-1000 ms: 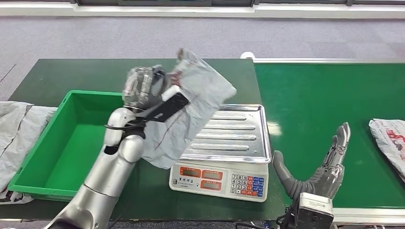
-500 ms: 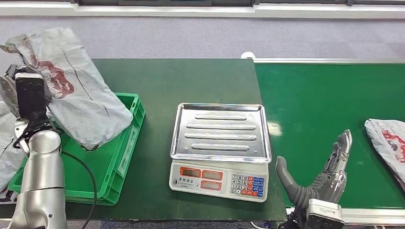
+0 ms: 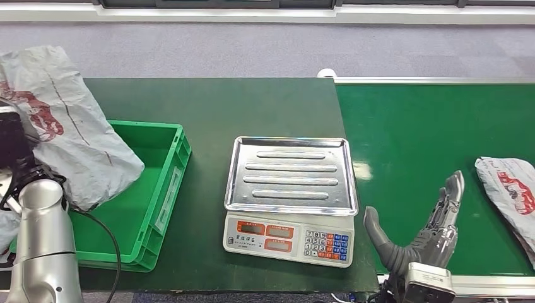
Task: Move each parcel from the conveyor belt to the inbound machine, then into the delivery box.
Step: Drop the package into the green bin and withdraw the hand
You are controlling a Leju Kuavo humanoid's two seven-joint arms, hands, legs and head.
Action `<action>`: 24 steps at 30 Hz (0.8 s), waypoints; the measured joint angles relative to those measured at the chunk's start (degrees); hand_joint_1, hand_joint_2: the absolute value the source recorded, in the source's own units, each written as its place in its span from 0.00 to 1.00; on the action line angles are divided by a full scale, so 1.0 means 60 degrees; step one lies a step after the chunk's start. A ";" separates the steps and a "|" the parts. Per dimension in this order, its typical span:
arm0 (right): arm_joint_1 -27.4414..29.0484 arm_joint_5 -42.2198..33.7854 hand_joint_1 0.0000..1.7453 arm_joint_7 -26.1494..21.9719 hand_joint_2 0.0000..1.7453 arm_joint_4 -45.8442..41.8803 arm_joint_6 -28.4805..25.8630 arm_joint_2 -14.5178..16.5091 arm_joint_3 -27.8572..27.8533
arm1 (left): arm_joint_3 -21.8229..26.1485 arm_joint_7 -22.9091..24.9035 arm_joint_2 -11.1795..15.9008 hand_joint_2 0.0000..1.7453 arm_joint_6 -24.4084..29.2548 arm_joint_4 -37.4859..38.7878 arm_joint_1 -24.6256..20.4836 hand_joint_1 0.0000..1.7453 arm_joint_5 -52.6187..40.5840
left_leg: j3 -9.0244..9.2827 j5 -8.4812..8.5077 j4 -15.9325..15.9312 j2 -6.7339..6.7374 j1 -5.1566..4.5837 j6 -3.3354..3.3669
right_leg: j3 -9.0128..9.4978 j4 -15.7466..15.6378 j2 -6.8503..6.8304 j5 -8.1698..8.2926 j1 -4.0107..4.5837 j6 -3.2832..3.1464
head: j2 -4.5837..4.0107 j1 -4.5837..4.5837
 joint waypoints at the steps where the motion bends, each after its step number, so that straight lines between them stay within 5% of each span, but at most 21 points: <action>1: -0.0011 -0.0012 0.00 0.0000 1.00 0.0003 0.0005 -0.0005 0.0000 | 0.0093 -0.0079 0.0000 1.00 0.0025 -0.0051 0.0048 0.13 0.0116 | 0.0000 0.0000 0.0000 0.0000 0.0000 0.0000 | 0.0000 0.0000 -0.0001 -0.0001 0.0000 0.0000 | 0.0000 0.0000; 2: -0.0021 -0.0026 0.00 0.0000 1.00 0.0006 0.0005 -0.0011 0.0000 | 0.0164 -0.0125 0.0000 1.00 0.0008 -0.0088 0.0096 0.00 0.0184 | 0.0000 0.0000 0.0000 -0.0001 0.0001 0.0000 | 0.0000 0.0000 -0.0002 -0.0001 0.0000 -0.0001 | 0.0000 0.0000; 24: -0.0224 -0.0241 0.00 -0.0077 1.00 0.0193 0.0154 -0.0142 0.0000 | -0.0017 -0.0203 -0.0002 1.00 -0.1234 -0.0720 0.0613 0.00 -0.0343 | 0.0002 0.0000 0.0002 0.0005 0.0000 0.0000 | -0.0003 -0.0003 0.0001 0.0001 0.0000 -0.0001 | 0.0000 0.0000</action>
